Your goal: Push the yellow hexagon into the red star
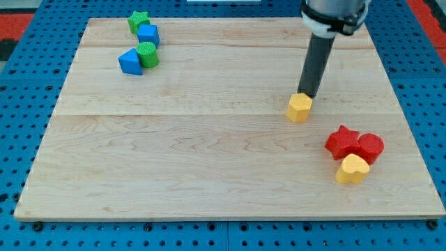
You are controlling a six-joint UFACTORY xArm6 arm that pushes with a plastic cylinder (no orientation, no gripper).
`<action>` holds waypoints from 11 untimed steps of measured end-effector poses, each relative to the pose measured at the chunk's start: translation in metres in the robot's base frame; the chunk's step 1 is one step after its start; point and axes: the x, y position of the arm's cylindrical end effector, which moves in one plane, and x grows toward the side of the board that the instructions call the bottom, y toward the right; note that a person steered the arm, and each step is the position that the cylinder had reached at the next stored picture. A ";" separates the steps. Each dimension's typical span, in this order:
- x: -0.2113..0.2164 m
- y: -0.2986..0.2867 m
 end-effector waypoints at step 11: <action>0.085 -0.009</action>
